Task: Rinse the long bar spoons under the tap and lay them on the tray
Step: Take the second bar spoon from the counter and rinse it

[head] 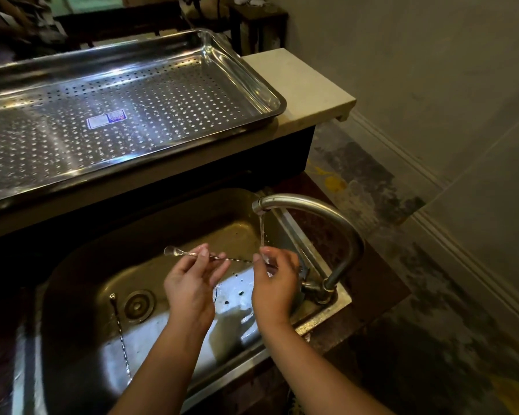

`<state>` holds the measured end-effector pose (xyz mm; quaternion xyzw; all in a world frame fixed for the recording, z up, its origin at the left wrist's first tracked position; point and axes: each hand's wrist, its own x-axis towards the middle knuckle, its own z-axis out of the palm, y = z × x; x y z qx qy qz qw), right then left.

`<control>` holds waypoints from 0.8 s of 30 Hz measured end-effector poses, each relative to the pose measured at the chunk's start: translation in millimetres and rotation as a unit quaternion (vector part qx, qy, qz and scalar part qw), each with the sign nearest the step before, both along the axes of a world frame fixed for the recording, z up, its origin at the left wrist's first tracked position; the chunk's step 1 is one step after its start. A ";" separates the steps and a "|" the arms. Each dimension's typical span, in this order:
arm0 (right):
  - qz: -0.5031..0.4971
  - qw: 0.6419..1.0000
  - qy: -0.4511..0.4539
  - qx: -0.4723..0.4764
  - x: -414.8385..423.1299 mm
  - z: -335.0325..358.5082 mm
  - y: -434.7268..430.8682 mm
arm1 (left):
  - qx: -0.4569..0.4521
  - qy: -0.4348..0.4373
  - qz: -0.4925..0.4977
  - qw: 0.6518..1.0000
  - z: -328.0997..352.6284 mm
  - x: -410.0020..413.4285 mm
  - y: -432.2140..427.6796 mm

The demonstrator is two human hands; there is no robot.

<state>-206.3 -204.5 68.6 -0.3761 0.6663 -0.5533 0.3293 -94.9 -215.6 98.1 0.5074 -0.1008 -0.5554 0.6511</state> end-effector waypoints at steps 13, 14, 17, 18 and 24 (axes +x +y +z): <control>-0.031 0.957 -0.269 0.103 1.2 1.5 -11.1 | -0.003 0.041 0.062 0.997 4.3 18.3 6.5; -0.013 0.922 -0.369 0.120 1.3 4.8 -14.1 | -0.002 0.038 0.063 0.997 4.0 18.8 7.2; 0.006 0.877 -0.468 0.109 -4.8 14.0 -21.8 | -0.008 0.034 0.058 0.998 3.4 21.1 11.3; 0.007 0.873 -0.477 0.102 -7.3 16.2 -24.1 | -0.009 0.034 0.057 0.998 3.5 22.2 13.2; -0.045 0.838 -0.535 0.092 -14.7 12.8 -30.5 | -0.007 0.035 0.070 0.997 5.1 28.9 18.1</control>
